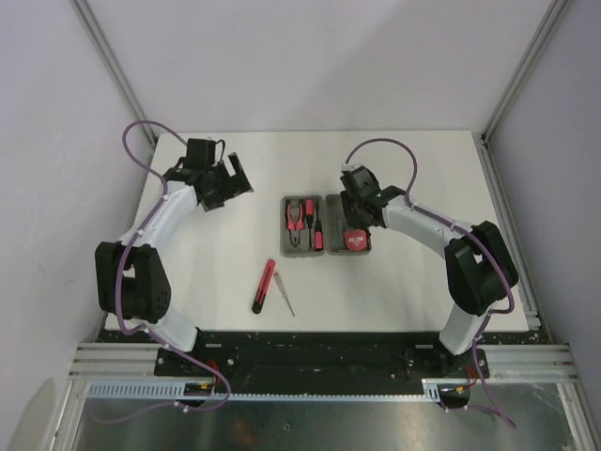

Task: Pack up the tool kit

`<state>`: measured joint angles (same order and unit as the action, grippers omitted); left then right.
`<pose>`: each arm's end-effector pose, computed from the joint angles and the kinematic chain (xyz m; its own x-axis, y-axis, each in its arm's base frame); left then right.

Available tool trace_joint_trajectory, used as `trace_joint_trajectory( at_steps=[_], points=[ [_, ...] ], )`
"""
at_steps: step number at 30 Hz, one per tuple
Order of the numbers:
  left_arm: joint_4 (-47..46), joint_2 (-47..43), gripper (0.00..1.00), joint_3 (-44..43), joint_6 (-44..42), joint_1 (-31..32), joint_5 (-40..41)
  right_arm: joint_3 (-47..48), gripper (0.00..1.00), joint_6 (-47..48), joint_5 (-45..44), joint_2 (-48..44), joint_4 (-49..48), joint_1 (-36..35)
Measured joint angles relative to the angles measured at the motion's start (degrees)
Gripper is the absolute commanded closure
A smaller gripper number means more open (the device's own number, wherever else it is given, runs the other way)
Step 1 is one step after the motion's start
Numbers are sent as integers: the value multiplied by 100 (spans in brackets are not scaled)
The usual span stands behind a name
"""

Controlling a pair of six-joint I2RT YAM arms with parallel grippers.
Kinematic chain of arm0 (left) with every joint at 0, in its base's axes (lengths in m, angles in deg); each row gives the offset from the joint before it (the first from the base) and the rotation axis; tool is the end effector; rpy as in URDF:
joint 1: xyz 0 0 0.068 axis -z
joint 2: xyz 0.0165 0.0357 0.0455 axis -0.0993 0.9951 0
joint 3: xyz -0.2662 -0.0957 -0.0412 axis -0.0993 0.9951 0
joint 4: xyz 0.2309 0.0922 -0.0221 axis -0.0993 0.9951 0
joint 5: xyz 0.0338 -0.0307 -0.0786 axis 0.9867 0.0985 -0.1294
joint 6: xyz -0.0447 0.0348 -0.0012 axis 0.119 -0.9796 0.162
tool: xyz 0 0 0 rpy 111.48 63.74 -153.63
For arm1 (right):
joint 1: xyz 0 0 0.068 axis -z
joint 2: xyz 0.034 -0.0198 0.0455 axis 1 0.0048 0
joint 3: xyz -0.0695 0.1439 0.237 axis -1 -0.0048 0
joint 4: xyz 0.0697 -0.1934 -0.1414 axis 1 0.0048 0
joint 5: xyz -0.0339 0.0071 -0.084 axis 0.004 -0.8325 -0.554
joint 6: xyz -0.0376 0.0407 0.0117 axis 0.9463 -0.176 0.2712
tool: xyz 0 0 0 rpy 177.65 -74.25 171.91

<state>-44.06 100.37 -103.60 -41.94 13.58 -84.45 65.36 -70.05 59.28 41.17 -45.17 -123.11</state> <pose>0.3377 -0.0495 0.2951 -0.7445 -0.4148 -0.5231 -0.2370 0.8968 -0.3737 0.3116 0.1957 0.2457 -0.7666 -0.2110 -0.6064 -0.2557 0.9667 -0.0131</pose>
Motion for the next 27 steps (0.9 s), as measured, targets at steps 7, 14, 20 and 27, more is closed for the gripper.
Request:
trace_joint_trajectory(
  at_steps=[7, 14, 20, 27],
  points=[
    [-2, 50, 2, 0, -44, 203, -98, -247, 64, -240, 118, 170, 245, -55],
    [2, 197, 2, 0, -55, 400, -168, -234, 63, -323, 166, 365, 302, -68],
    [0, 214, 2, 0, -59, 437, -240, -98, 62, -391, 201, 509, 317, 7],
    [-2, 361, 5, -2, -149, 625, -306, -103, 60, -428, 302, 492, 286, 96]
  ],
)
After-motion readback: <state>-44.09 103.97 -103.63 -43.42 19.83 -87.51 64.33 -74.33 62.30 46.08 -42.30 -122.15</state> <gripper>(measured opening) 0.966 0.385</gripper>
